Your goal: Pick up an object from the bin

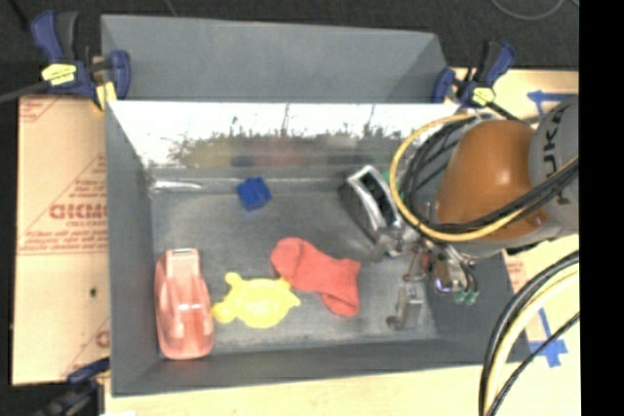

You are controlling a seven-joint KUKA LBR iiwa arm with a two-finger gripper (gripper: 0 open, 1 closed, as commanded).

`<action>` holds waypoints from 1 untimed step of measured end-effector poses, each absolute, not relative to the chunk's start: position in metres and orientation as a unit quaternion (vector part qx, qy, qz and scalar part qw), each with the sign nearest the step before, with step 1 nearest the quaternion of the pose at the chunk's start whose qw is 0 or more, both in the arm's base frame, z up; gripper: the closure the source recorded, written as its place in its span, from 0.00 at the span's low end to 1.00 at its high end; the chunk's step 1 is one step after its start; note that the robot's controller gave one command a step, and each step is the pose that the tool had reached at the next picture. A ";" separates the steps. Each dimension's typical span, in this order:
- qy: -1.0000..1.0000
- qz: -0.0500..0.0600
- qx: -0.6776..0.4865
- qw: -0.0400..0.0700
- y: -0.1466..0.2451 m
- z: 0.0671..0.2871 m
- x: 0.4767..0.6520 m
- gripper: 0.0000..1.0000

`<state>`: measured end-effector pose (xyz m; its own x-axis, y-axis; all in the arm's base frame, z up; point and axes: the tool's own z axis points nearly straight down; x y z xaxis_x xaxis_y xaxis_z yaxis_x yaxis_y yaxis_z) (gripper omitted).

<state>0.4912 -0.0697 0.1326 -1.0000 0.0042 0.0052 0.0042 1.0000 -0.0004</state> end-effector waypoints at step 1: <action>-1.000 0.001 -0.001 -0.001 -0.069 0.137 0.493 0.00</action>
Offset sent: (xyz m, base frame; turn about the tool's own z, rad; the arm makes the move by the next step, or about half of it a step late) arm 0.0636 0.0493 -0.0589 -0.3987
